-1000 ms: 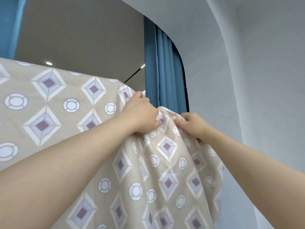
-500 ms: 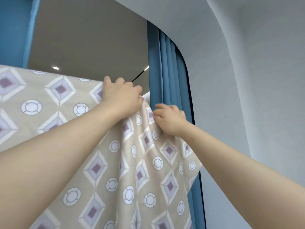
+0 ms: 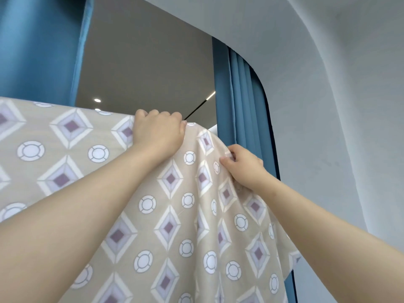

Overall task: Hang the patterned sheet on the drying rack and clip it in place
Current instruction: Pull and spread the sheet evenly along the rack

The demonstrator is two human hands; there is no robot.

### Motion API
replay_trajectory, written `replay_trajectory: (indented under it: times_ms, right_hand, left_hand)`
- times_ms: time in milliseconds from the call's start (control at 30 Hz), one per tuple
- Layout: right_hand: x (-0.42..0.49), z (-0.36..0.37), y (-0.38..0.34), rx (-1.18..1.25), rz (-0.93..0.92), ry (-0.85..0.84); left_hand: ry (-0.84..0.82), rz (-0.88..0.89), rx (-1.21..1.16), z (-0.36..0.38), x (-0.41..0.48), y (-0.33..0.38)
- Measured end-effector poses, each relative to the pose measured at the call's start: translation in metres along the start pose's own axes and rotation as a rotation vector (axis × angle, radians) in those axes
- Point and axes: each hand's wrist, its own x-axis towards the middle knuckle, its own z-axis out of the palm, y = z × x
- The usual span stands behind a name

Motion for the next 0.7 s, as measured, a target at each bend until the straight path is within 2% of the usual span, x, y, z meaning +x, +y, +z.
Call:
replay_trajectory:
  times_ms: [100,167,267,400,433,533,600,633,700]
  right_hand:
    - [-0.004,0.003,0.008,0.062,-0.023,0.124]
    - [-0.011,0.007,0.013,-0.032,-0.08,0.233]
    - [-0.013,0.012,0.021,-0.198,-0.137,0.259]
    - [0.0,-0.005,0.019,-0.138,-0.022,0.498]
    - [0.005,-0.007,0.02,-0.131,0.02,0.458]
    - [0.011,-0.006,0.025,0.016,0.096,0.148]
    - [0.006,-0.007,0.029,0.295,0.146,0.14]
    - [0.005,-0.009,0.031,0.353,0.177,0.136]
    - [0.006,-0.011,0.035,0.289,0.203,0.053]
  left_hand:
    - [0.015,0.028,0.026,0.0,-0.005,-0.009]
    - [0.044,0.033,0.038,0.002,-0.009,-0.013]
    - [0.084,0.019,0.044,0.004,-0.011,-0.015]
    - [0.133,0.04,0.028,0.005,-0.012,-0.009]
    - [0.129,0.042,0.025,0.005,-0.012,-0.007]
    - [0.109,0.021,0.012,0.006,-0.009,-0.002]
    - [0.108,0.004,0.013,0.006,-0.007,-0.001]
    - [0.112,-0.005,0.007,0.005,-0.007,-0.001]
    - [0.096,-0.017,0.002,0.005,-0.004,0.0]
